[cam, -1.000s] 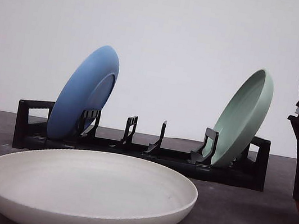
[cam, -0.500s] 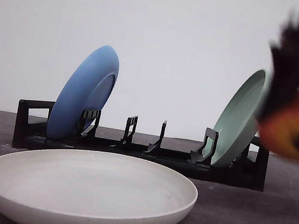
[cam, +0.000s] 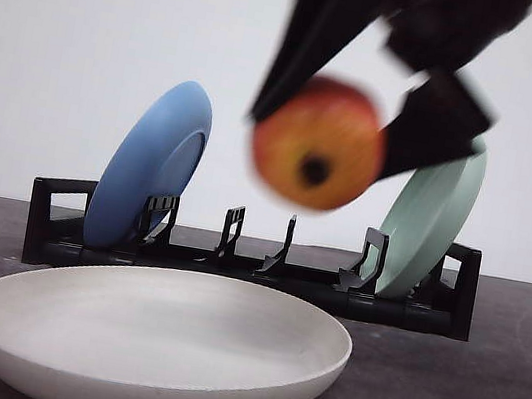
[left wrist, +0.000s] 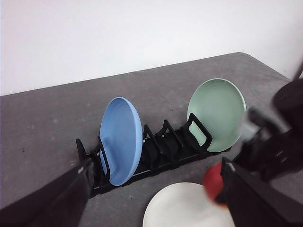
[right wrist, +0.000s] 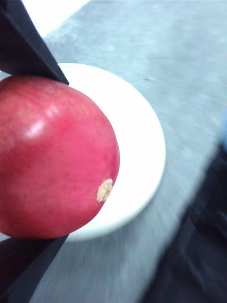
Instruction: Place pomegranate in white plate
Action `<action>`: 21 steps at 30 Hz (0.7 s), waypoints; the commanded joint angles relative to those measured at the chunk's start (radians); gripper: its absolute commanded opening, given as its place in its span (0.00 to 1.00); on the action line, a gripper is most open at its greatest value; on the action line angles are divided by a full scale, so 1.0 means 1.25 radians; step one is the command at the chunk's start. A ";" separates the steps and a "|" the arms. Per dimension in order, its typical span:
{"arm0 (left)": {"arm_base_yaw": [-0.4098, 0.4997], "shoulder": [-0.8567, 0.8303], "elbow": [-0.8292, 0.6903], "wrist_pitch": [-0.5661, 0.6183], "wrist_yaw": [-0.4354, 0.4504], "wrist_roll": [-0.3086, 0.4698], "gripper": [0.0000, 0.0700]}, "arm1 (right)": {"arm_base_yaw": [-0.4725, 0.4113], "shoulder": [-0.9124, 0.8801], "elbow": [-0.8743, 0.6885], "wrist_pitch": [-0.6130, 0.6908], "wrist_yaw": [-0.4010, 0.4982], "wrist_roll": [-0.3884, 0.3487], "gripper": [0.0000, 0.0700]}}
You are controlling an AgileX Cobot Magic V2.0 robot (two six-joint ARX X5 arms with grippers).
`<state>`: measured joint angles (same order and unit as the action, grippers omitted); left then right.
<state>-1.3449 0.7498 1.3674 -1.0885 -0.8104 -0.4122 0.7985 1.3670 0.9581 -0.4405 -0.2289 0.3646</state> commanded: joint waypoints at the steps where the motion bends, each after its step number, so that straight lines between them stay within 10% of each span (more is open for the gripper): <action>1: -0.010 0.009 0.009 0.009 -0.004 0.002 0.73 | 0.032 0.049 0.012 0.044 0.007 0.012 0.64; 15: -0.010 0.009 0.009 0.009 -0.004 -0.001 0.73 | 0.109 0.221 0.012 0.118 0.023 0.011 0.64; 21: -0.010 0.009 0.009 0.009 -0.004 -0.004 0.73 | 0.110 0.221 0.012 0.111 0.025 0.010 0.82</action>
<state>-1.3449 0.7498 1.3674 -1.0885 -0.8101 -0.4127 0.9227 1.6341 0.9581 -0.3071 -0.1971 0.3725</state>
